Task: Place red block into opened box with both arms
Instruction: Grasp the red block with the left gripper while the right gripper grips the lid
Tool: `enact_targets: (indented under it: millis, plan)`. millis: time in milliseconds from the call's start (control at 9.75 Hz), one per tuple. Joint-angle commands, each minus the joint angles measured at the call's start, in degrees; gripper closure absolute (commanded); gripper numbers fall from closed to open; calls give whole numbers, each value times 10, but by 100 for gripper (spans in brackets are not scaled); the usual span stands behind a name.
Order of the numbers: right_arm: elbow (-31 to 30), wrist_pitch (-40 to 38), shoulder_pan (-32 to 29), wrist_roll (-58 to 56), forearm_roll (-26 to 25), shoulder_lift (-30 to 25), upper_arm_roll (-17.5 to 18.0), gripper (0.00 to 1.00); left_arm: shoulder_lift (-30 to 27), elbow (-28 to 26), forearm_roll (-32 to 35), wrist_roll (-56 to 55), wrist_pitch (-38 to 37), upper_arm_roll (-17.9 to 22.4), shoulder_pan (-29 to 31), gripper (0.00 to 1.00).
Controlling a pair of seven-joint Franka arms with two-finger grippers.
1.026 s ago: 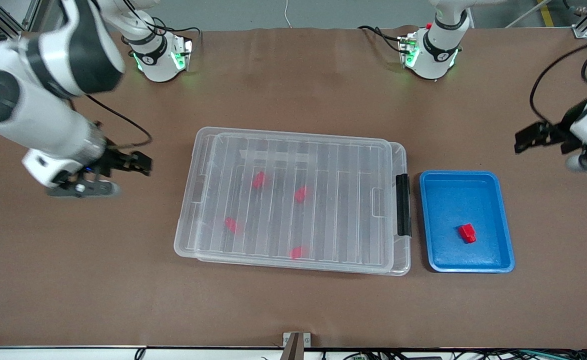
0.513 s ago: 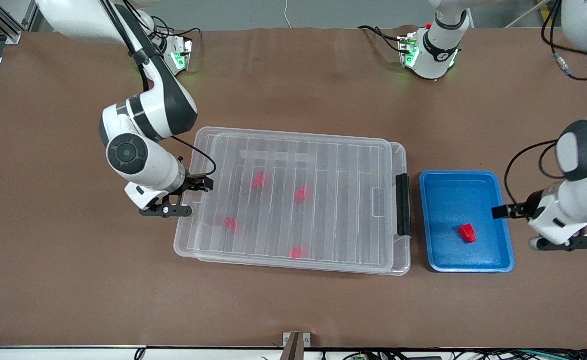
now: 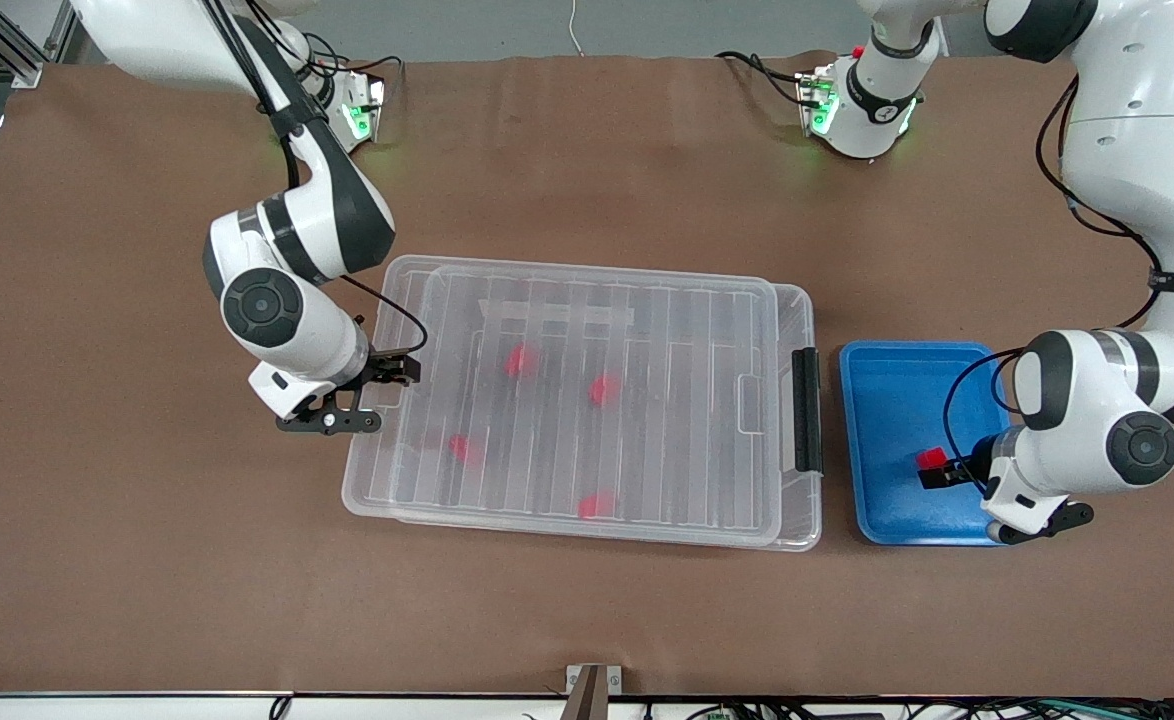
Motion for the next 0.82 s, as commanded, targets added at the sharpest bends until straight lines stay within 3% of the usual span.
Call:
enact_targets:
  millis: [0, 103, 205, 410, 615, 718]
  plan:
    - [-23, 5, -21, 5, -18, -16, 4, 0, 16, -53, 12, -15, 73, -1, 6, 3]
    - [-23, 5, -27, 2, -18, -15, 4, 0, 17, -62, 12, -15, 81, -1, 12, 13]
    - [-23, 7, -33, 2, -18, -15, 4, 0, 23, -62, 12, -15, 85, -1, 14, 30]
    - [-23, 7, -43, -11, -21, -15, 4, 0, 23, -62, 13, -14, 86, -1, 13, 78]
    - [-24, -5, -60, -47, -22, -18, 3, 0, 11, -57, 12, -13, 82, -2, 9, 100]
    - [-24, -16, -76, -67, -22, -20, 2, 0, -9, -57, 12, -13, 74, -3, 8, 100]
